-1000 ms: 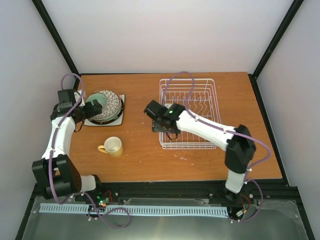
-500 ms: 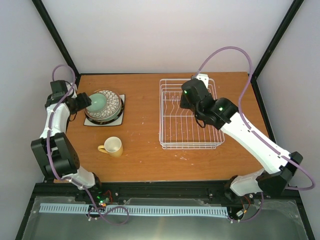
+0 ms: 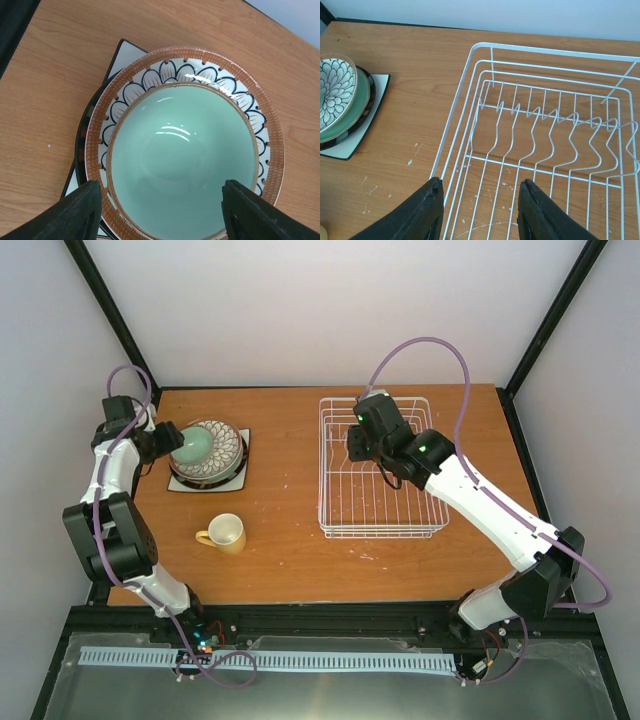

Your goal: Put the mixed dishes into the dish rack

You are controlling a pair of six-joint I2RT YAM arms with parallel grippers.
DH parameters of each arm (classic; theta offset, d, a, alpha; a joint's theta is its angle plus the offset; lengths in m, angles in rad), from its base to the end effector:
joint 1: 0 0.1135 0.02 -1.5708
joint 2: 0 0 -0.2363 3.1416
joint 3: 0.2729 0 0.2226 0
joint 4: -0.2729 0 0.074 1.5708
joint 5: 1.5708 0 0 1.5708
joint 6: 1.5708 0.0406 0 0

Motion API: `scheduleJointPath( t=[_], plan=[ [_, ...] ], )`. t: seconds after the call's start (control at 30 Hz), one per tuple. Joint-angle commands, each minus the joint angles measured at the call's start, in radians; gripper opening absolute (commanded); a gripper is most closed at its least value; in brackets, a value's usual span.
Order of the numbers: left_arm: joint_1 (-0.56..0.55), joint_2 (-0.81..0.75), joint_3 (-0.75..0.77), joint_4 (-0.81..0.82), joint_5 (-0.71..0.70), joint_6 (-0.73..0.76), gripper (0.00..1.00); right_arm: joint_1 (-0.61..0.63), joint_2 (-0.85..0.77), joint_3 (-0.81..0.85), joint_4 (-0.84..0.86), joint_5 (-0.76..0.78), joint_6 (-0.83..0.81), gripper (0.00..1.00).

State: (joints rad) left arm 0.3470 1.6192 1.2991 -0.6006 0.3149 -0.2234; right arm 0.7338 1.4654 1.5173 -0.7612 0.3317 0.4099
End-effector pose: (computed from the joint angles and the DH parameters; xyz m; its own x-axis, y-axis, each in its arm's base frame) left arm 0.3070 0.0977 0.2494 -0.6974 -0.4762 -0.5356 -0.3092 0.8741 -0.3745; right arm 0.2252 0.1853 0.3463 -0.6228 -0.0543 -0.7805 -0.2197 0.9696 0.1079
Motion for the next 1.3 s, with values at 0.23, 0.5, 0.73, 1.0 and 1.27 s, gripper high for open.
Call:
scheduleJointPath(
  t=[0.23,0.5,0.73,1.0,1.27],
  plan=[
    [0.004,0.067,-0.037,0.022,0.032,0.048,0.58,-0.008,-0.006,-0.030,0.036,-0.051,-0.012,0.42],
    [0.004,0.087,-0.020,0.043,0.000,0.049,0.59,-0.009,-0.020,-0.035,0.043,-0.034,-0.016,0.43],
    [0.004,0.176,0.003,0.061,0.038,0.046,0.44,-0.010,-0.010,-0.034,0.052,-0.048,-0.016,0.43],
    [0.003,0.240,0.026,0.081,0.110,0.039,0.10,-0.010,-0.005,-0.034,0.056,-0.053,-0.019,0.43],
    [0.000,0.130,0.042,0.053,0.158,0.043,0.01,-0.010,0.001,-0.045,0.088,-0.077,-0.020,0.43]
  ],
)
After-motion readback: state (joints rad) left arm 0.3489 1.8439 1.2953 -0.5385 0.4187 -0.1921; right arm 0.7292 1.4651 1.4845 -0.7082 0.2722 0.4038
